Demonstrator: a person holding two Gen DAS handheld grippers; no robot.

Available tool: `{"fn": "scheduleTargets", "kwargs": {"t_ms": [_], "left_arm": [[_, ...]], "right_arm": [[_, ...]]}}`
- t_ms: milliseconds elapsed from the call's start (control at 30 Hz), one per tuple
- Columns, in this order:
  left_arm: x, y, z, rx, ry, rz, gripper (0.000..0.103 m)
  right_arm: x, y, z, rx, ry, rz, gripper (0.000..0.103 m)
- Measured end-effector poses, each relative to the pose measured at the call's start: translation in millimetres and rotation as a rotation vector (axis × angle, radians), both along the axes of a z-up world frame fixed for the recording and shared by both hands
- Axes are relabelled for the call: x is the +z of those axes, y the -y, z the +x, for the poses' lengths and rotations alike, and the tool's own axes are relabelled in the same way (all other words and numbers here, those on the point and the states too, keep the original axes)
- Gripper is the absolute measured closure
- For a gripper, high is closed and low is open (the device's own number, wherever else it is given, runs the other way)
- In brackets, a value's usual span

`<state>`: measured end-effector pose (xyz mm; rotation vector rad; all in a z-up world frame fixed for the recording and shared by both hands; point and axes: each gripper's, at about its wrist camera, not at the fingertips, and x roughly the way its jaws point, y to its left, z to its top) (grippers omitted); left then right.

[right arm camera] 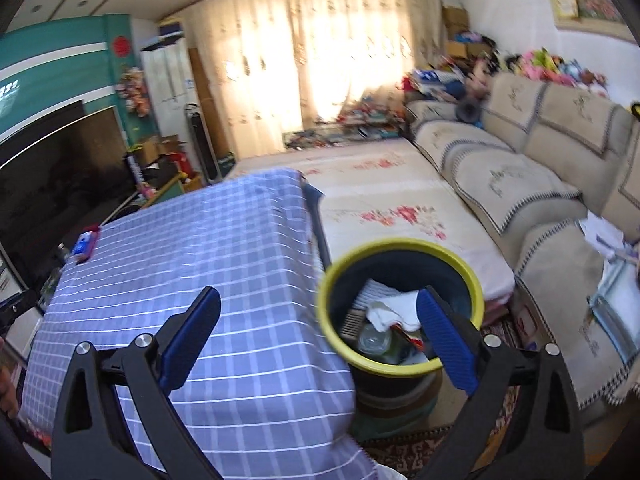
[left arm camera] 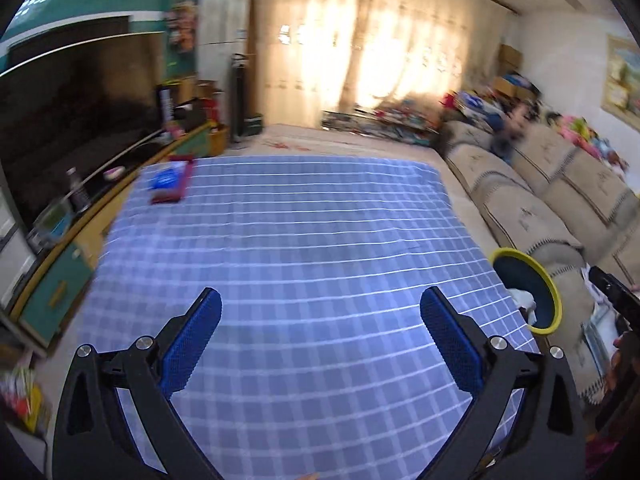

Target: Collect trash

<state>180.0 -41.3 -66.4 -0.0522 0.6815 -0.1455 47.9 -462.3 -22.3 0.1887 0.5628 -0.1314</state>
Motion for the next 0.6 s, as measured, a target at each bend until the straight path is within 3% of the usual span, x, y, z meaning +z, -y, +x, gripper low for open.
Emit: {"fn": "scheduleTargets", "kwargs": {"t_ms": [267,600], "left_arm": [[20,-47,-66,0.089,0.088,-0.019,0.005],[39,-23,-108,0.041,0.146,-0.042,0.005]], "right_arm": [[24,-29,-35,0.020,0.042,-0.087,0.007],[25,-30,-71,0.023,0.065,-0.074,0.007]]}}
